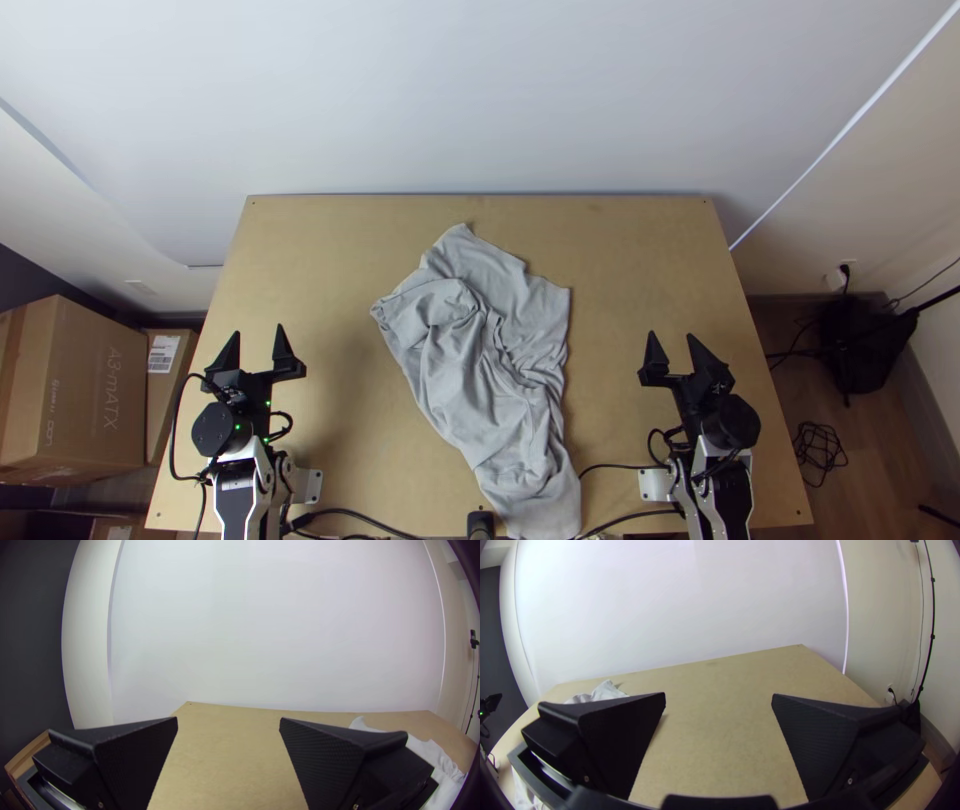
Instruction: Fold the t-shirt
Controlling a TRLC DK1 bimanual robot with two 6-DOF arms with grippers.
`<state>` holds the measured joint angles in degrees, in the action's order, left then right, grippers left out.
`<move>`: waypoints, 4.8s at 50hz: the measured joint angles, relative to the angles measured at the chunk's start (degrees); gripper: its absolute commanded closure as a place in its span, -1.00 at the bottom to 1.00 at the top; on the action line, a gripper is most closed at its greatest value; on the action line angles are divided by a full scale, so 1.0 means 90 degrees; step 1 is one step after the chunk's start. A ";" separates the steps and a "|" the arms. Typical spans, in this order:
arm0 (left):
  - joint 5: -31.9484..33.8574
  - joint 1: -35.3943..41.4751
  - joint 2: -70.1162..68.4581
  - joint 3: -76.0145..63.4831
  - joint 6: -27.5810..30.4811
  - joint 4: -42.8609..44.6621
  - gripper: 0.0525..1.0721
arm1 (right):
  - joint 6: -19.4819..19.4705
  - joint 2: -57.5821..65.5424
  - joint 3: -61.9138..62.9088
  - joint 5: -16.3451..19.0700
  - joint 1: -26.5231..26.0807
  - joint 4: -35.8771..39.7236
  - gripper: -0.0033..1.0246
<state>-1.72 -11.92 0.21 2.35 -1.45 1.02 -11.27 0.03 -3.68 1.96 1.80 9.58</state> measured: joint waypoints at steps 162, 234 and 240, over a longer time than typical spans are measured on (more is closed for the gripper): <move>0.0306 0.1224 0.9156 1.1781 -0.1620 -0.6776 -0.92 | -0.1848 0.9386 -0.9418 0.0663 0.3424 0.3315 -0.91; 0.0789 0.0544 0.9122 1.1669 -0.1001 -0.7922 -0.91 | -0.2963 1.3748 -1.1026 0.1719 0.4675 0.3536 -0.59; 0.0792 0.0505 0.9097 1.1667 -0.0986 -0.8019 -0.91 | -0.2960 1.3879 -1.1115 0.1719 0.4721 0.3541 -0.36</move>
<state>5.41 -7.38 82.08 107.35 -10.33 -71.16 -37.91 124.95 -103.72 17.43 44.29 41.45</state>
